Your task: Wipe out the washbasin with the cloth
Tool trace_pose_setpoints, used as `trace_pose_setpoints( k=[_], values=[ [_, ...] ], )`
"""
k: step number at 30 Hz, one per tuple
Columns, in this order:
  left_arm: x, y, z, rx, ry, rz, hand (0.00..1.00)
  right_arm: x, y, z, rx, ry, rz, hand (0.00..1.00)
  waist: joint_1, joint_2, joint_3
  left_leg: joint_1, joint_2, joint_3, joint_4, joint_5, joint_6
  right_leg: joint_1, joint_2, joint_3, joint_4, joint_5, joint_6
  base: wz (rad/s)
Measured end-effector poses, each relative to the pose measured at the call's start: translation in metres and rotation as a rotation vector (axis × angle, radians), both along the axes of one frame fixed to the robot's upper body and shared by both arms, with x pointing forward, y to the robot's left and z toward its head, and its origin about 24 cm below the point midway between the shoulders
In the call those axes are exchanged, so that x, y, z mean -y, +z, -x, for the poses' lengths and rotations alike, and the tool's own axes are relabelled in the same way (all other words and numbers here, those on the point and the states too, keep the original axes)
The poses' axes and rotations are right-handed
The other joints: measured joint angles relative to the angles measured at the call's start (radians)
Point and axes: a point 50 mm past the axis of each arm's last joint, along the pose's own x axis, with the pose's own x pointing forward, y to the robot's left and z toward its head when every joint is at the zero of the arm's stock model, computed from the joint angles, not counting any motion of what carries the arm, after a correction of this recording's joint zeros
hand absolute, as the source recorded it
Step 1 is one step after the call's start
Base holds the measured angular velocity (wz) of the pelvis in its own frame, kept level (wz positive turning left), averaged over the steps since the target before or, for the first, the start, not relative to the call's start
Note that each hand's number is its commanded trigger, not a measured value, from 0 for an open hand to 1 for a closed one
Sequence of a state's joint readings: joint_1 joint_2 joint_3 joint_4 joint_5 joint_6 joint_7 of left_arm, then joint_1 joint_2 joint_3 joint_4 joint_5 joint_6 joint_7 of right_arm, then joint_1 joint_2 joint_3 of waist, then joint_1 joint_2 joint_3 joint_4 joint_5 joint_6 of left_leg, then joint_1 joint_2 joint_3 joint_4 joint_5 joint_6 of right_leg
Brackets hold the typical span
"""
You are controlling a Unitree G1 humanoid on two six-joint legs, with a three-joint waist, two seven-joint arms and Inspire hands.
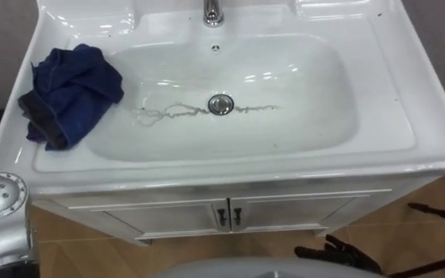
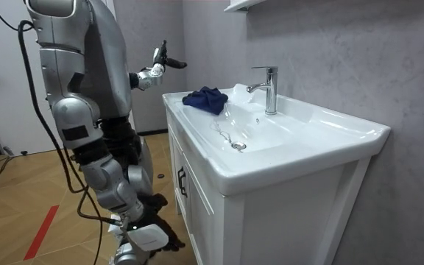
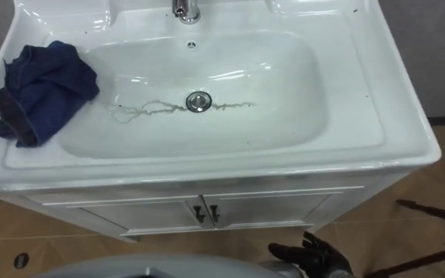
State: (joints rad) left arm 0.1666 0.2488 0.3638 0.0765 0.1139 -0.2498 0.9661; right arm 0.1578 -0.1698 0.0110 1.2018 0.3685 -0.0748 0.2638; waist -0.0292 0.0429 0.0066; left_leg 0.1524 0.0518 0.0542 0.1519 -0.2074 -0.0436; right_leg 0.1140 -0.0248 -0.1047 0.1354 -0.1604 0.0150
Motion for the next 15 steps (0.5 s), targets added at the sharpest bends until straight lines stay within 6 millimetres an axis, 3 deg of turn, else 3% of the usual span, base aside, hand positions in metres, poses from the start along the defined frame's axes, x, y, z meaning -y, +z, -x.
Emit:
trace_pose_setpoints(
  k=[10,12,15],
  values=[
    [0.030,-0.015,-0.017,-0.100,-0.196,0.003,0.00,0.010,0.001,0.009,-0.004,-0.098,0.011,0.00,-0.030,0.002,0.0012,0.012,-0.003,0.001,-0.002,0.000,0.000,0.000,0.002,0.036,0.001,0.001,0.002,-0.08],
    [0.037,-0.023,-0.019,-0.148,-0.222,-0.009,0.00,0.010,0.002,0.009,0.000,-0.109,0.012,0.00,-0.052,0.002,0.0006,0.016,-0.002,0.002,-0.009,0.000,0.000,0.006,0.003,0.040,0.001,0.001,0.002,-0.07],
    [0.045,-0.035,-0.021,-0.220,-0.265,-0.013,0.00,0.010,0.002,0.009,0.003,-0.118,0.011,0.00,-0.058,0.002,0.0006,0.016,-0.002,0.019,-0.009,0.000,0.000,0.003,0.004,0.051,0.001,0.002,0.002,-0.14]
  ],
)
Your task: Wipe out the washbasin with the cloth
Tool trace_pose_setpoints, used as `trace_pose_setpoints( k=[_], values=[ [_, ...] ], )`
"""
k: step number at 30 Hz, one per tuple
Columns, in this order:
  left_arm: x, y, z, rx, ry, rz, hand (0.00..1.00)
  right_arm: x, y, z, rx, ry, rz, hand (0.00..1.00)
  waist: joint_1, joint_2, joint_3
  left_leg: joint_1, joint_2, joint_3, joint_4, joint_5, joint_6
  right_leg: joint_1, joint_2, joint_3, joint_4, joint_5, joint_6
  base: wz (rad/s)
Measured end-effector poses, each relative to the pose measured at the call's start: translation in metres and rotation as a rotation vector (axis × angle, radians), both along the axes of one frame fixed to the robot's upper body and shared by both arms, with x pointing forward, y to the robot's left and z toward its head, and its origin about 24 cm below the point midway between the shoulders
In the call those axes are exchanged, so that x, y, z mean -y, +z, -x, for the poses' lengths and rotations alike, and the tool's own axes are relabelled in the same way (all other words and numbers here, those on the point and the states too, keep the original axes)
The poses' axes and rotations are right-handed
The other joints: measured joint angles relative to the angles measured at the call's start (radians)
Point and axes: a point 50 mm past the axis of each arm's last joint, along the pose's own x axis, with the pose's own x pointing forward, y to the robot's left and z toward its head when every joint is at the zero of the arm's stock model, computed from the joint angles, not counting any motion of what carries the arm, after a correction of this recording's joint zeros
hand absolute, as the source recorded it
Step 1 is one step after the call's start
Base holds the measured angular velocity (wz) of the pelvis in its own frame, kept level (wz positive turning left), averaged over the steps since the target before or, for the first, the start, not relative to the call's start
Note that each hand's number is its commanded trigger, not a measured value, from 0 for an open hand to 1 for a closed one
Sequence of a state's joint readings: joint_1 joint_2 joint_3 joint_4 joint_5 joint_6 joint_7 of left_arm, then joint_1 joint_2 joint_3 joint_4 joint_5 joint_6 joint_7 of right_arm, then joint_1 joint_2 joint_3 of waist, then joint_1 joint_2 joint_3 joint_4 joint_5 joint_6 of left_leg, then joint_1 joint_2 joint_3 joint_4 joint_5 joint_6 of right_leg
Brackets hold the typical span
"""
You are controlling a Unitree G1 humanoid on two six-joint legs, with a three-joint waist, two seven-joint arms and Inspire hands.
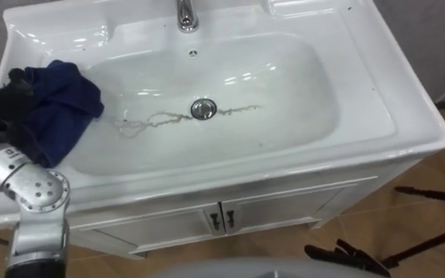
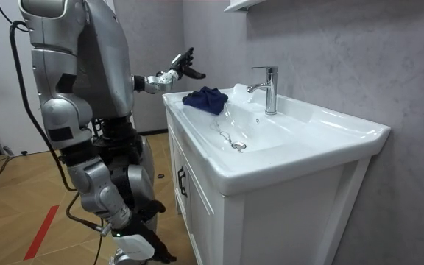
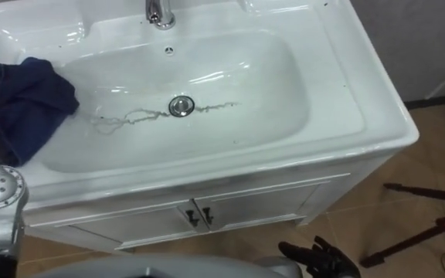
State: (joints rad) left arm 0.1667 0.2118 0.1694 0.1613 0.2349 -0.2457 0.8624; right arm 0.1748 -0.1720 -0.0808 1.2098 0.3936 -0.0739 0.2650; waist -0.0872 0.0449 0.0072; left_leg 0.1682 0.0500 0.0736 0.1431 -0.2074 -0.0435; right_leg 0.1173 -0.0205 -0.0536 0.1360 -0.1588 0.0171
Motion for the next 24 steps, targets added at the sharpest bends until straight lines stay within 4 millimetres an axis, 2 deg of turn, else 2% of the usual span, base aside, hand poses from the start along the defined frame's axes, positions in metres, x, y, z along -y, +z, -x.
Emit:
trace_pose_setpoints(
  k=[6,17,24],
  values=[
    [0.003,-0.011,0.000,-0.067,-0.032,0.007,0.00,0.000,0.000,0.000,0.000,-0.001,0.000,0.00,-0.002,-0.005,-0.0006,0.000,0.003,0.008,-0.001,0.000,0.000,-0.006,0.004,0.018,0.000,0.000,-0.001,-0.07],
    [0.000,-0.029,0.002,-0.190,-0.026,-0.053,0.00,-0.001,0.000,-0.001,0.000,-0.008,-0.005,0.00,-0.007,-0.010,0.0009,0.000,0.006,0.014,-0.001,0.000,0.000,-0.021,0.008,0.022,0.001,0.002,-0.003,-0.03],
    [-0.001,-0.036,0.003,-0.265,-0.027,-0.072,0.00,-0.001,0.000,0.000,-0.006,-0.021,-0.012,0.00,-0.001,-0.007,-0.0017,-0.002,0.006,0.015,-0.009,0.000,0.000,-0.031,0.008,0.022,0.002,0.002,-0.003,0.00]
  ],
)
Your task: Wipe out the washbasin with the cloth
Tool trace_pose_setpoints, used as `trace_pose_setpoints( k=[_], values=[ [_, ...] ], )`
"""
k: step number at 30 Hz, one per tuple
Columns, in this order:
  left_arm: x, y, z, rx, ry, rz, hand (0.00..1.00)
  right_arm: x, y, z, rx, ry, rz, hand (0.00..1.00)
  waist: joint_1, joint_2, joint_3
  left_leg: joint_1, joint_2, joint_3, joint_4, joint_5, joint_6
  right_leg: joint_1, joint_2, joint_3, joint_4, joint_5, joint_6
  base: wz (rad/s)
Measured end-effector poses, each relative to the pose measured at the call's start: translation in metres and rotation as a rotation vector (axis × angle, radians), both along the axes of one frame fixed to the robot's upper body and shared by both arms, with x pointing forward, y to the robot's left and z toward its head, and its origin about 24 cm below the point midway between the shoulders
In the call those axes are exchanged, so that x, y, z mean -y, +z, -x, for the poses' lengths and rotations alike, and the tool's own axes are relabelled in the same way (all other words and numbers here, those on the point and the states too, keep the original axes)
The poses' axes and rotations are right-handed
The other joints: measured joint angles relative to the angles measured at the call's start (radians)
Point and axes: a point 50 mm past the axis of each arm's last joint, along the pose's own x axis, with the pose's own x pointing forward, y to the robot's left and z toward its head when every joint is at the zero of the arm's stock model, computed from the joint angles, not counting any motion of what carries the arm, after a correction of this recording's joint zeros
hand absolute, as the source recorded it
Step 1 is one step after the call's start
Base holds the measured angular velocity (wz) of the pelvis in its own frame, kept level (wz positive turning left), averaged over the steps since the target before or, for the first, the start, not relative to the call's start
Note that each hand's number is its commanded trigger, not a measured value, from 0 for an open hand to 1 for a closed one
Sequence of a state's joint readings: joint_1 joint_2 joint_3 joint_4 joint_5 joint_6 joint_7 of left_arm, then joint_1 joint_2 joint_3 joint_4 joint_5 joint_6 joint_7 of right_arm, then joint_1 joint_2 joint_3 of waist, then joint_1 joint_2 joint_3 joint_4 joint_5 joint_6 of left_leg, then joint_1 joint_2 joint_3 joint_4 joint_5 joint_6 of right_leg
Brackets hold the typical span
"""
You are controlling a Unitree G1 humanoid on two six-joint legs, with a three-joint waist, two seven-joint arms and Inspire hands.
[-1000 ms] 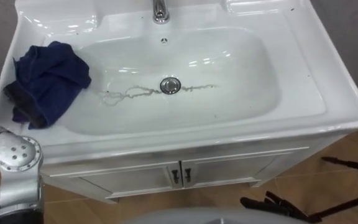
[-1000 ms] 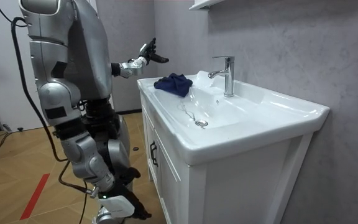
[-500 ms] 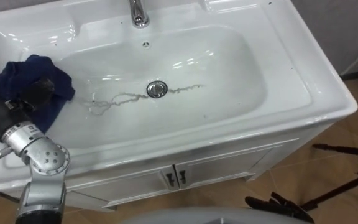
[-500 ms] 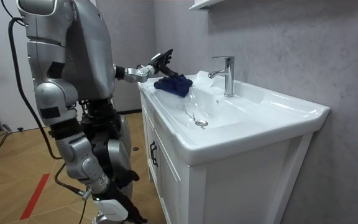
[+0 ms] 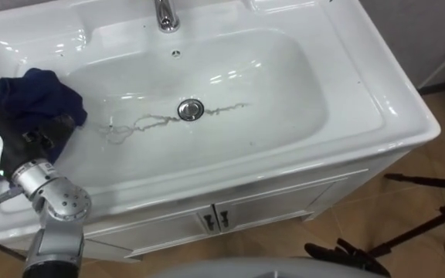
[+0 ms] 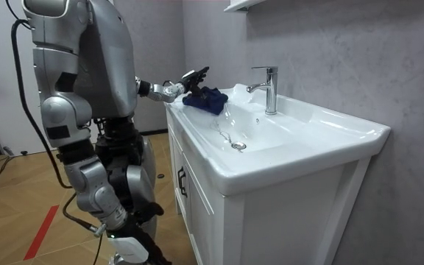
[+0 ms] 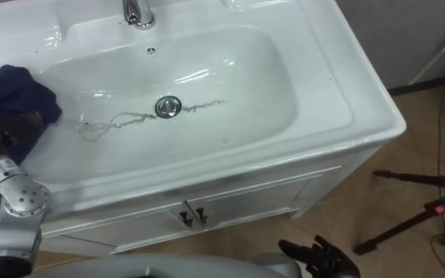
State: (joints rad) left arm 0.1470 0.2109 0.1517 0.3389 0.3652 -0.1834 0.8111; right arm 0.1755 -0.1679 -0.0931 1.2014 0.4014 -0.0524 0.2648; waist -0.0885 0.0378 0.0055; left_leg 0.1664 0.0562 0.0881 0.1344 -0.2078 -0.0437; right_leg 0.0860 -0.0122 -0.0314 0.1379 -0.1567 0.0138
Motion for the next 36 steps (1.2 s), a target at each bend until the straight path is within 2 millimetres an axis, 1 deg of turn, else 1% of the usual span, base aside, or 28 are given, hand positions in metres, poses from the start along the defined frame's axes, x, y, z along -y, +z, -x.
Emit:
trace_pose_setpoints(
  k=[4,6,12,17,23,24,29,33,36],
  values=[
    [-0.002,-0.005,0.002,-0.036,0.016,-0.001,0.00,0.000,0.000,0.001,-0.009,-0.010,-0.007,0.00,0.005,0.000,-0.0010,0.000,0.000,0.001,0.000,0.000,0.000,0.000,0.000,0.000,-0.001,0.000,0.000,0.00],
    [-0.003,-0.011,0.005,-0.082,0.022,-0.011,0.00,0.001,0.000,0.003,-0.017,-0.012,-0.005,0.00,0.010,0.003,-0.0042,0.000,0.000,-0.003,0.000,0.000,0.000,0.000,0.000,0.000,-0.001,0.000,0.000,0.00],
    [-0.004,-0.014,0.007,-0.113,0.040,-0.032,0.00,0.004,0.000,0.003,-0.034,-0.012,-0.002,0.00,0.014,0.010,-0.0075,0.001,0.001,0.003,0.000,0.000,0.000,0.002,0.001,0.000,0.002,0.000,0.000,0.00],
    [-0.006,-0.018,0.009,-0.139,0.052,-0.031,0.00,0.005,0.000,0.003,-0.051,-0.020,0.002,0.00,0.013,0.014,-0.0068,0.001,0.001,0.005,0.000,0.000,0.000,0.000,0.001,0.000,0.013,0.000,0.000,0.00],
    [-0.009,-0.028,0.016,-0.207,0.080,-0.029,0.00,0.006,0.000,0.003,-0.057,-0.030,0.003,0.00,0.012,0.017,-0.0069,0.000,0.001,0.006,-0.006,-0.001,0.002,-0.003,0.002,-0.002,0.014,0.000,0.001,0.03],
    [-0.009,-0.028,0.016,-0.207,0.080,-0.029,0.00,0.006,0.000,0.002,-0.059,-0.029,0.003,0.00,0.013,0.022,-0.0050,0.001,0.002,0.005,-0.007,-0.004,0.006,-0.003,0.003,-0.002,0.014,0.001,0.002,0.00],
    [-0.010,-0.028,0.016,-0.216,0.086,-0.031,0.00,0.007,0.000,0.003,-0.076,-0.034,0.008,0.00,0.011,0.024,-0.0088,0.001,0.003,0.005,-0.008,-0.007,0.010,-0.004,0.004,-0.001,0.015,0.003,0.004,0.00],
    [-0.011,-0.029,0.017,-0.229,0.093,-0.031,0.00,0.007,0.000,0.004,-0.091,-0.039,0.010,0.00,0.010,0.023,-0.0144,0.004,0.003,0.004,-0.006,-0.007,0.010,-0.003,0.004,-0.001,0.013,0.003,0.004,0.00],
    [-0.011,-0.030,0.017,-0.242,0.093,-0.027,0.00,0.007,-0.001,0.004,-0.096,-0.040,0.007,0.00,0.011,0.022,-0.0145,0.011,0.003,0.005,-0.006,-0.007,0.010,0.002,0.004,0.000,0.013,0.003,0.004,0.00]
  ],
)
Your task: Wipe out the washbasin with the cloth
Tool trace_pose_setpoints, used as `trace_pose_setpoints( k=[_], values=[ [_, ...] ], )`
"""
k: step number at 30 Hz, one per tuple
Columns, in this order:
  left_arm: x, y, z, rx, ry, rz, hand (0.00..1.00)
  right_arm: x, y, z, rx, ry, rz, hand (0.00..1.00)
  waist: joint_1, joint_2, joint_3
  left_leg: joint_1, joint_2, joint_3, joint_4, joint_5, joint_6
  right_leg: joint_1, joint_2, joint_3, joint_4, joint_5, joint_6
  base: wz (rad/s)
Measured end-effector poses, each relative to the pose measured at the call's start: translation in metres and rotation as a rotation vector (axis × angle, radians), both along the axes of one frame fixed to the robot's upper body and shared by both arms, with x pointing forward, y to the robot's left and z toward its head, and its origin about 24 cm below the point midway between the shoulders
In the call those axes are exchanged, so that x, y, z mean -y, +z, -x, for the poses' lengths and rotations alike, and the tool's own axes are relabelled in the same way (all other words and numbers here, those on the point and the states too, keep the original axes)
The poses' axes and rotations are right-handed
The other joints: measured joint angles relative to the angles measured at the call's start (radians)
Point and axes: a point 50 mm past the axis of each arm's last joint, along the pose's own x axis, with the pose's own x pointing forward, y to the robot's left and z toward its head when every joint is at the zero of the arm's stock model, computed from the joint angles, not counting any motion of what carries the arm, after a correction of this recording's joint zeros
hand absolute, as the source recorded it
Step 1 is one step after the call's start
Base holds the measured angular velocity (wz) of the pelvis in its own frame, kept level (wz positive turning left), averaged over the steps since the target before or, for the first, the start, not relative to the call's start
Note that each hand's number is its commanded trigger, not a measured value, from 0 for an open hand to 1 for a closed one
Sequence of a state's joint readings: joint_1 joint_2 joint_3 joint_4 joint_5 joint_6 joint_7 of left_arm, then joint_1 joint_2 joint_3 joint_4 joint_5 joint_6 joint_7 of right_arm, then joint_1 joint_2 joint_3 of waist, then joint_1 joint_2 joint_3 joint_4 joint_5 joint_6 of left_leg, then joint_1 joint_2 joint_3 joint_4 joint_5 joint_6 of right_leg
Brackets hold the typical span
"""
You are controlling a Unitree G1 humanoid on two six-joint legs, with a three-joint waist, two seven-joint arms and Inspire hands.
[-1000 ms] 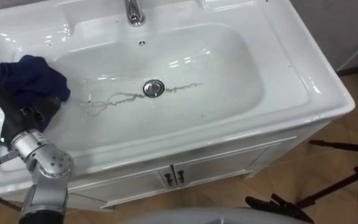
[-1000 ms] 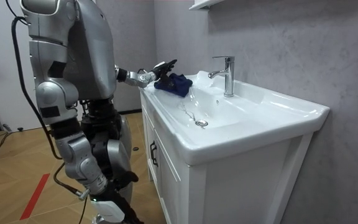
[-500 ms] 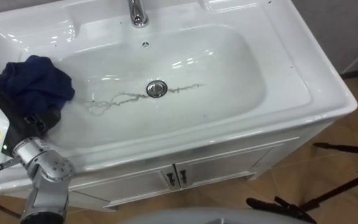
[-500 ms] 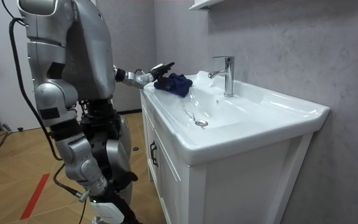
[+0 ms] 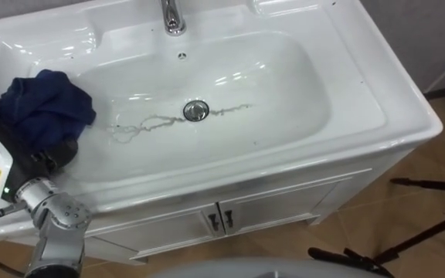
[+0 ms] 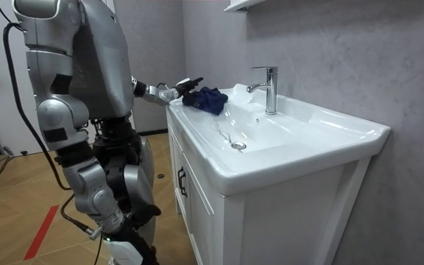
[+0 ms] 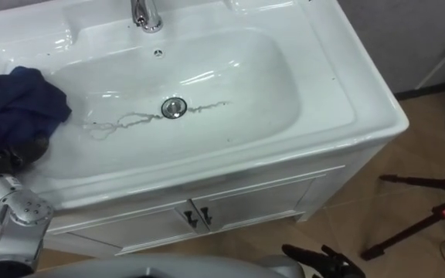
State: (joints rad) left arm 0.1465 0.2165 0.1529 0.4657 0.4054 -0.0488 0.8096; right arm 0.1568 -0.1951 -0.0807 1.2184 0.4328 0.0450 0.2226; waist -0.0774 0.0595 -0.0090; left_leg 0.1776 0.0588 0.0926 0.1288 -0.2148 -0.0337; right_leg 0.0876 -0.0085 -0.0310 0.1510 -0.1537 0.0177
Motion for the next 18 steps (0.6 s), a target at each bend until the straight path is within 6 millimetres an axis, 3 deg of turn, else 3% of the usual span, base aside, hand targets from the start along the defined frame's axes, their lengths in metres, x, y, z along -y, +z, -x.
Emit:
trace_pose_setpoints(
  k=[18],
  values=[
    [-0.007,0.006,-0.012,-0.066,-0.053,-0.027,0.00,0.001,-0.001,0.002,-0.032,-0.031,-0.009,0.00,0.001,0.003,0.0009,-0.002,0.000,0.000,0.001,0.000,0.000,-0.002,0.000,0.002,-0.001,0.000,0.000,0.00]
  ],
)
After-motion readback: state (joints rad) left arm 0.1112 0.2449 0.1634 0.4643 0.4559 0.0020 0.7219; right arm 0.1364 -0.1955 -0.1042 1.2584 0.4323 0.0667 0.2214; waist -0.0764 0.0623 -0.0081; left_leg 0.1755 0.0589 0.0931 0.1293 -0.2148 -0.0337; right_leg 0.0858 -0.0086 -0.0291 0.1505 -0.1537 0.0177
